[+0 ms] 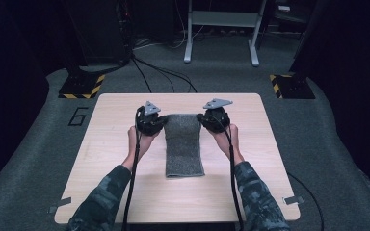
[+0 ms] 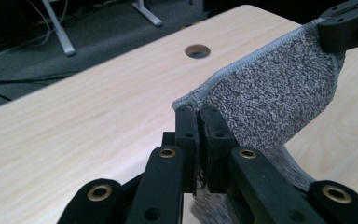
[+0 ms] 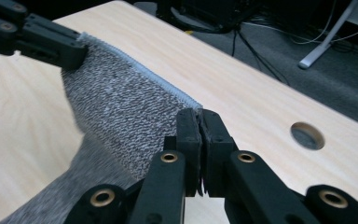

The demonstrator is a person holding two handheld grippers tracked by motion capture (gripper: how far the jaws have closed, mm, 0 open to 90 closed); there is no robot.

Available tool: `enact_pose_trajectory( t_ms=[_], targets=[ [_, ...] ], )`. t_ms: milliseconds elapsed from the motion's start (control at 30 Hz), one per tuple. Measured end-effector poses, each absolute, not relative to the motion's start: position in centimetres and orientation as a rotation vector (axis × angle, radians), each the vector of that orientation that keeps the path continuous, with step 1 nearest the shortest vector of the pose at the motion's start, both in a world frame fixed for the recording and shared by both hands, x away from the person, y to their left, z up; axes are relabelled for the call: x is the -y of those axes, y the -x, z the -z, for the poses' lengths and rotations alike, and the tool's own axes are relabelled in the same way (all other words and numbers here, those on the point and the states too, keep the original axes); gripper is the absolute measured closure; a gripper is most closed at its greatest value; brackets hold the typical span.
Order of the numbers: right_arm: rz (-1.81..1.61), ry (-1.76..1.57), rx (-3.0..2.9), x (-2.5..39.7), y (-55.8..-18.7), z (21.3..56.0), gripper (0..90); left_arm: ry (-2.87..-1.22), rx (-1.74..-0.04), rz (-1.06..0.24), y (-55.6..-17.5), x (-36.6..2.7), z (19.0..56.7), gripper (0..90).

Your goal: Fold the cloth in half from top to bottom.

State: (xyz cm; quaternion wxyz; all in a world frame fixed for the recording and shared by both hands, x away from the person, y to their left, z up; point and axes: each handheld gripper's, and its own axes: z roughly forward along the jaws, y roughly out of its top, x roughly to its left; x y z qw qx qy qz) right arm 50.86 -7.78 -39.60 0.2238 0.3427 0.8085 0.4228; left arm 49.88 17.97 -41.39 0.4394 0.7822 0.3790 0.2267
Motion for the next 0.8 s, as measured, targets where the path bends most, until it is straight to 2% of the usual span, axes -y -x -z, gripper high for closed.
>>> enact_pose_trajectory(
  t_ms=[267, 800],
  targets=[
    [-1.161, -0.902, -2.279, 8.0, -48.7, 41.1, 87.6, -1.971, -0.933, -0.523, -47.9, -18.1, 42.8, 86.5],
    [-1.149, -0.878, -2.323, 8.5, -45.4, 44.5, 87.2, -2.051, -0.909, -0.359, -45.5, -18.3, 46.1, 85.4]
  ],
)
